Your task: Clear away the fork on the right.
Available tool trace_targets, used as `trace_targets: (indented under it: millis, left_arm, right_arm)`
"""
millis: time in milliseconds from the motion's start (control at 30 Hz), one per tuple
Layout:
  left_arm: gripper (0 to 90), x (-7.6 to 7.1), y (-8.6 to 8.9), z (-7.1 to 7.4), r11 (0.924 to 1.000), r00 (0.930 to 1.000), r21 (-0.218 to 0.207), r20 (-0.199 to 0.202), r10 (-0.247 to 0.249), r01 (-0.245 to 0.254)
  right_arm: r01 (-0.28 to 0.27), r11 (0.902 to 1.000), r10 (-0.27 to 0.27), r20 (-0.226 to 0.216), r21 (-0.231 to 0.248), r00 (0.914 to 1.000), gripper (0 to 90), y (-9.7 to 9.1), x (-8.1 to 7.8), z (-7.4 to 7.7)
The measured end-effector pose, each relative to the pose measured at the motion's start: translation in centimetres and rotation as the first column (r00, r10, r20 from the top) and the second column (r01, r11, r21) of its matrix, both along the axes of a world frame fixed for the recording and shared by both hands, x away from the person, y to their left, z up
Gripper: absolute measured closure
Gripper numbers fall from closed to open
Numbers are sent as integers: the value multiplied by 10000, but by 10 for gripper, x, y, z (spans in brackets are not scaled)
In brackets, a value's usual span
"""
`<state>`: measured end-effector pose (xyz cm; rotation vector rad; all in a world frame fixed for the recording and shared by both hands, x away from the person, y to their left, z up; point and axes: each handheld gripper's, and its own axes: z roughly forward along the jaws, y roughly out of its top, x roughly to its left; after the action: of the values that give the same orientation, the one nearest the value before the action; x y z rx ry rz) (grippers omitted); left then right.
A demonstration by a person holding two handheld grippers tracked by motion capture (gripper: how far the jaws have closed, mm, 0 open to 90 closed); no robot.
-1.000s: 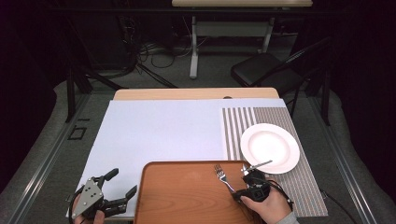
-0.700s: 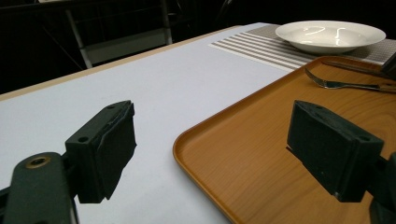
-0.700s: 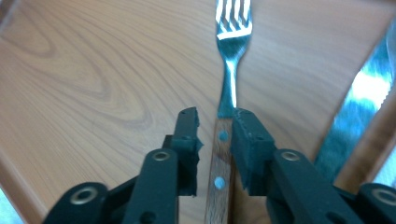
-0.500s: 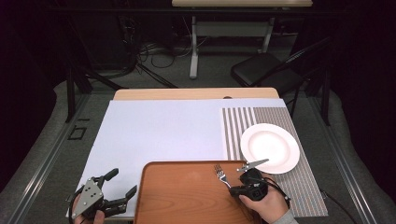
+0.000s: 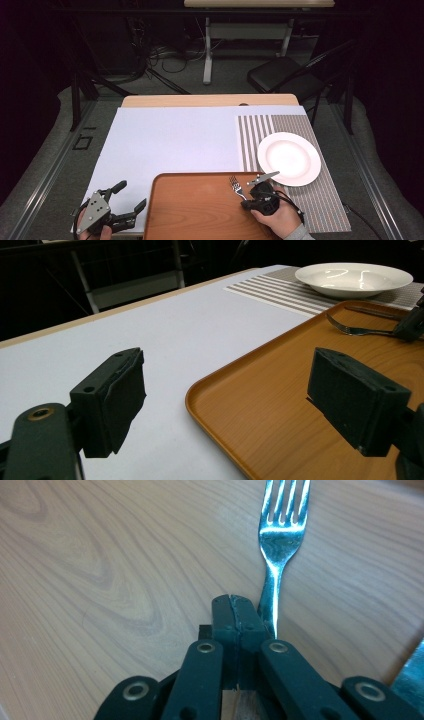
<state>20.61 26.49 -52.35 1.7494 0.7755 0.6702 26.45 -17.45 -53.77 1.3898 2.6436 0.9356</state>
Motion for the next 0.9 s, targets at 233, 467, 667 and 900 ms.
trace_targets:
  millis: [233,467,667,900]
  left_arm:
    - [152,0,0,0,10000,10000,12,-10,-22,22]
    - [152,0,0,0,10000,10000,12,10,-5,5]
    - [152,0,-1,0,10000,10000,10,4,1,-1]
    - [152,1,-1,-1,10000,10000,-65,-61,52,-53]
  right_arm:
    - [349,9993,-351,-184,-94,9992,900,-8,3,1]
    - [883,9961,-885,-217,-84,9958,900,-18,5,-1]
    - [1148,9933,-1150,-261,-93,9930,900,-26,4,0]
    - [1182,9926,-1193,-438,-269,9919,900,-31,4,1]
